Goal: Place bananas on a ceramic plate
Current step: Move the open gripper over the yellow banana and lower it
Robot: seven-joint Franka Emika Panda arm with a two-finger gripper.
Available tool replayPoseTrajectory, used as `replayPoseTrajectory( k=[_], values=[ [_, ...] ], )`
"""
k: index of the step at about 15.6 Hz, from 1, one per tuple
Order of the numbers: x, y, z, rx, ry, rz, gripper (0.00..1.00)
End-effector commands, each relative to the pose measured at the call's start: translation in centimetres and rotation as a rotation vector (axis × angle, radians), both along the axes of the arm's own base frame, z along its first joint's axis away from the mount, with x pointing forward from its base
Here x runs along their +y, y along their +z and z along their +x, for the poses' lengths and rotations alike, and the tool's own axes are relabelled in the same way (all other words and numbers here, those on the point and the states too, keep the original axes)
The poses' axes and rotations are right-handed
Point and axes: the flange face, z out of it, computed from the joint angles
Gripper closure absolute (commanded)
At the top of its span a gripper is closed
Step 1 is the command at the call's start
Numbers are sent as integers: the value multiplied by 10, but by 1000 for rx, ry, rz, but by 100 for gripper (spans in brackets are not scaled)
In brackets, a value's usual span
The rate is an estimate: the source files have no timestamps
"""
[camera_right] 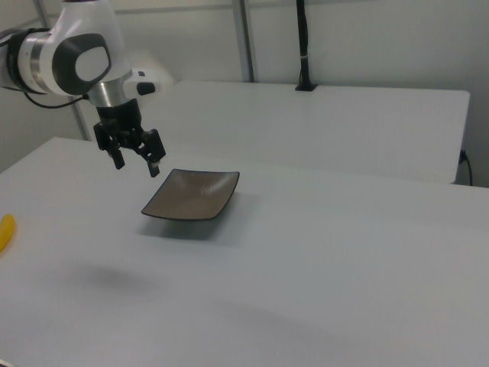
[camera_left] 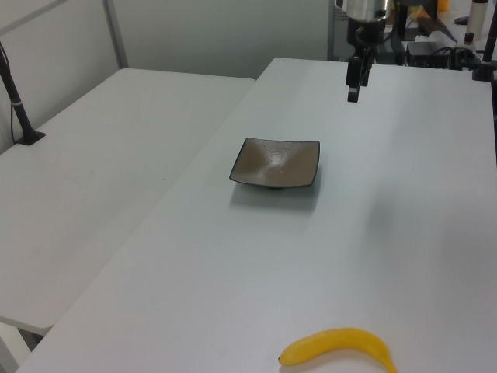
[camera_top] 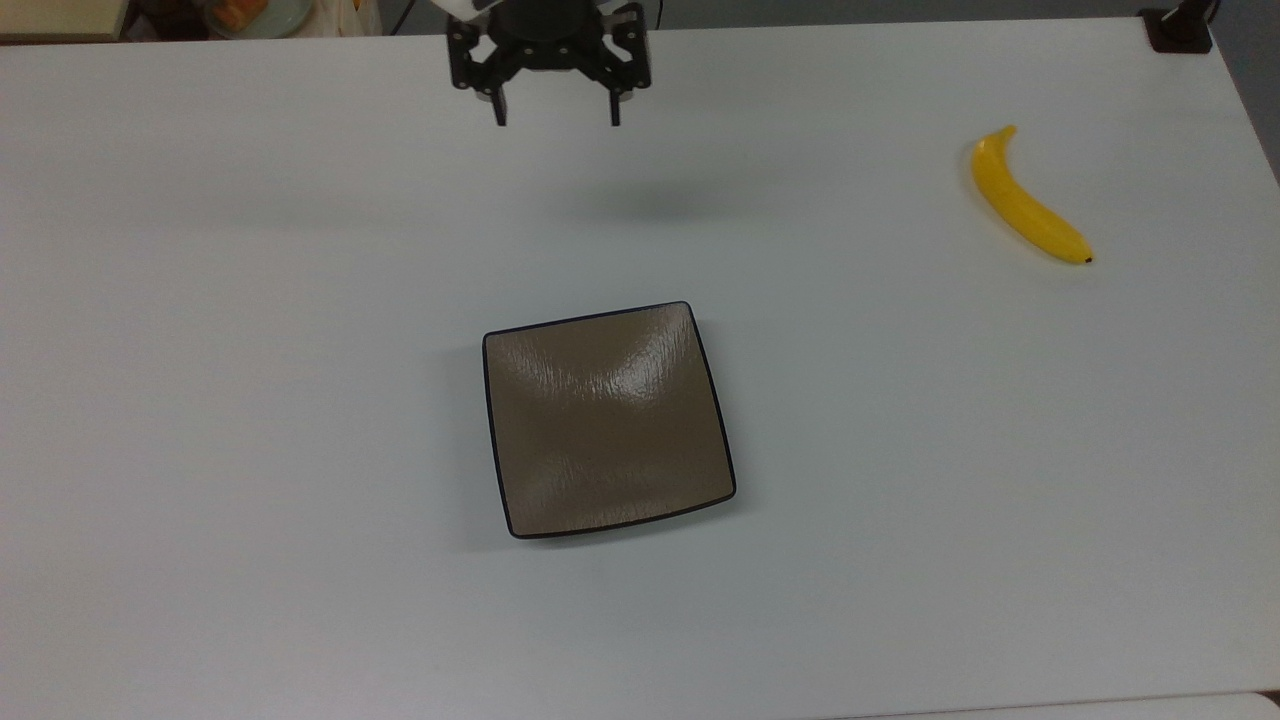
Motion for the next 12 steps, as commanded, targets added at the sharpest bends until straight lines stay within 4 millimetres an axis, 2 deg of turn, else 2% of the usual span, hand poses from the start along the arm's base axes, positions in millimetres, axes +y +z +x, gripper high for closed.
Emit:
replayPoseTrajectory(
  k=[1,5,10,12],
  values=[
    [43,-7,-15,-2,68,6,0],
    [101,-16,-29,20,124,25,0],
    [195,-29,-63,56,232,55,0],
    [225,-43,-73,85,281,71,0]
  ],
)
